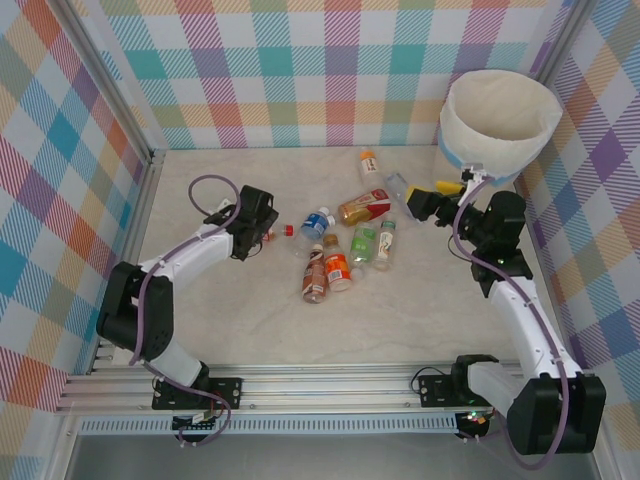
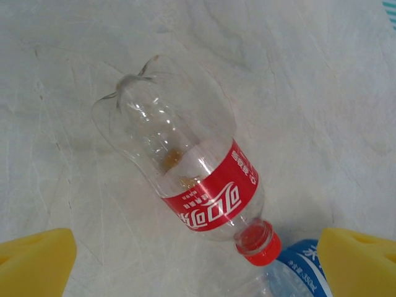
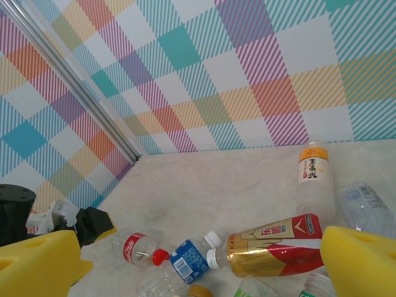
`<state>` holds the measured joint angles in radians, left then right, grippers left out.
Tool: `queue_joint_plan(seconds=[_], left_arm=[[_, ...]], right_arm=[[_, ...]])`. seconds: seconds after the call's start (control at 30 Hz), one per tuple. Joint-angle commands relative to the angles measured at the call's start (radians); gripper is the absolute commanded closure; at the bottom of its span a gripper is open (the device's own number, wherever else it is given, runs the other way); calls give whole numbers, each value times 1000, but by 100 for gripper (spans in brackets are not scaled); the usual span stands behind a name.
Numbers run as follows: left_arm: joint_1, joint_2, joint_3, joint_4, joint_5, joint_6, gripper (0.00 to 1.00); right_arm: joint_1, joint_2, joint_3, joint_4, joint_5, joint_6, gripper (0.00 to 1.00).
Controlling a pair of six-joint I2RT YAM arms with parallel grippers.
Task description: Put the plastic bottles in the bin
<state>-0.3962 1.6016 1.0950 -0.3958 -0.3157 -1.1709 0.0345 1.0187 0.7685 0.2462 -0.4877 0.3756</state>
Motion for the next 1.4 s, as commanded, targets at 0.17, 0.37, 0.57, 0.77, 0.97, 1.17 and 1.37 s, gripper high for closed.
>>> queue_joint_plan(seconds=[0.17, 0.37, 0.57, 0.77, 0.97, 1.17, 1.37], left_arm=[[59, 179, 137, -55, -15, -320, 0], [82, 284, 206, -62, -32, -404, 0], [101, 349, 228, -61, -58, -441, 7], [112, 373, 199, 38, -48, -386, 26], [117, 280, -35, 390, -81, -280, 44], [133, 231, -124, 519, -8, -114, 52], [134, 127, -152, 559, 67, 141, 54]], right_arm=[[10, -68, 19, -44, 8, -19, 1], [10, -164, 25, -158, 50, -103, 0], [9, -229, 8, -232, 70, -131, 0], [10, -282, -7, -243, 72, -114, 0], [9, -282, -15, -242, 74, -105, 0], [10, -236, -12, -205, 62, -74, 0], [13, -152, -49, -78, 10, 86, 0]])
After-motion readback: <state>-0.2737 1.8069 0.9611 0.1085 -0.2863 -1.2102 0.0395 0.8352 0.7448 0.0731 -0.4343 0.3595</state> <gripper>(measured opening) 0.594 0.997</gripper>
